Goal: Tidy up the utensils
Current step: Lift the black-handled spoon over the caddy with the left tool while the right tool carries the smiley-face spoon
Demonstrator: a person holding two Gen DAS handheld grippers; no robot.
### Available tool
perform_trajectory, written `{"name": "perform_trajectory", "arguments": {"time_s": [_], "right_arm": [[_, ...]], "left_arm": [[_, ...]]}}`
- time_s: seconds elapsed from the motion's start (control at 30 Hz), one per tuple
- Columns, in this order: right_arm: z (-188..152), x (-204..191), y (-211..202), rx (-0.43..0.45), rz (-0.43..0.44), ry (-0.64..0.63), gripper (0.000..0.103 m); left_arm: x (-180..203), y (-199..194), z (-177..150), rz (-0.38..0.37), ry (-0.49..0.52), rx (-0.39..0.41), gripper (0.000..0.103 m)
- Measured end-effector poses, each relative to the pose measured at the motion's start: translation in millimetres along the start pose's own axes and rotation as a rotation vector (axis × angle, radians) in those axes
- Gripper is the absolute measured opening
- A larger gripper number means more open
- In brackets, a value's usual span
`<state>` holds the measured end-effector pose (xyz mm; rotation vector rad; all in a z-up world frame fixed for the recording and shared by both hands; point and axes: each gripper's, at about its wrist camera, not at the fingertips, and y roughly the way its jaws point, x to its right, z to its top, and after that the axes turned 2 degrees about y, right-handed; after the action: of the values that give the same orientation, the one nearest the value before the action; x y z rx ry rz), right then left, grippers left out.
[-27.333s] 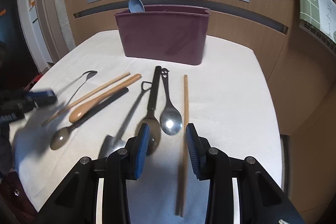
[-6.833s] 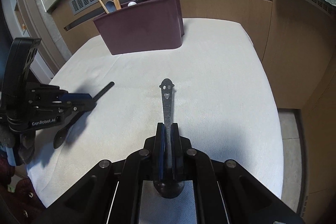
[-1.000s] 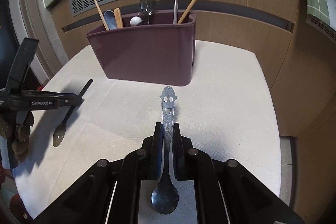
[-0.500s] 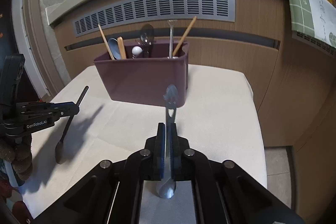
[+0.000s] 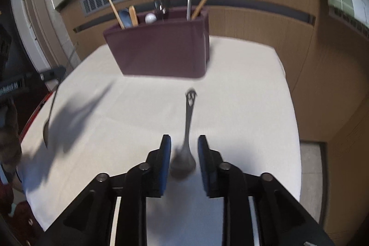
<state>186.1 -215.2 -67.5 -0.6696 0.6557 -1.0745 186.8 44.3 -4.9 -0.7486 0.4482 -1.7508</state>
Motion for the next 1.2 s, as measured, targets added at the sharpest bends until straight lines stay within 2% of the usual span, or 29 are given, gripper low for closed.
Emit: {"name": "perform_trajectory", "arguments": {"time_s": [0.13, 0.2, 0.47, 0.5, 0.53, 0.6, 0.67, 0.87, 1.03, 1.1, 1.2], "right_arm": [[-30, 6, 0, -0.065, 0.002, 0.017, 0.026], [-36, 5, -2, -0.041, -0.002, 0.012, 0.027], [-20, -17, 20, -0.037, -0.087, -0.074, 0.036], [-18, -18, 23, -0.036, -0.094, -0.081, 0.035], [-16, -19, 24, -0.037, -0.099, -0.084, 0.026], [-12, -20, 22, -0.027, -0.118, -0.099, 0.025], [-6, -22, 8, 0.036, -0.142, -0.119, 0.025], [28, -28, -51, 0.253, -0.122, -0.11, 0.025], [58, -35, -76, 0.355, -0.084, -0.089, 0.025], [70, -38, -83, 0.378, -0.06, -0.079, 0.025], [98, -42, -105, 0.439, -0.055, -0.089, 0.025]], "left_arm": [[-1, 4, -3, -0.012, -0.013, -0.014, 0.012], [-1, 7, -4, -0.019, -0.022, -0.025, 0.012], [2, 2, -6, -0.02, -0.025, 0.001, 0.012], [2, 0, -5, -0.02, -0.026, 0.007, 0.012], [2, -2, -5, -0.021, -0.026, 0.018, 0.012], [2, -6, -5, -0.021, -0.025, 0.032, 0.012], [3, -10, -3, -0.024, -0.028, 0.051, 0.012], [11, -27, 6, -0.029, -0.021, 0.138, 0.012], [22, -44, 23, -0.047, 0.001, 0.228, 0.012], [29, -56, 45, -0.056, 0.013, 0.3, 0.012], [38, -77, 80, -0.045, 0.027, 0.48, 0.012]]}}
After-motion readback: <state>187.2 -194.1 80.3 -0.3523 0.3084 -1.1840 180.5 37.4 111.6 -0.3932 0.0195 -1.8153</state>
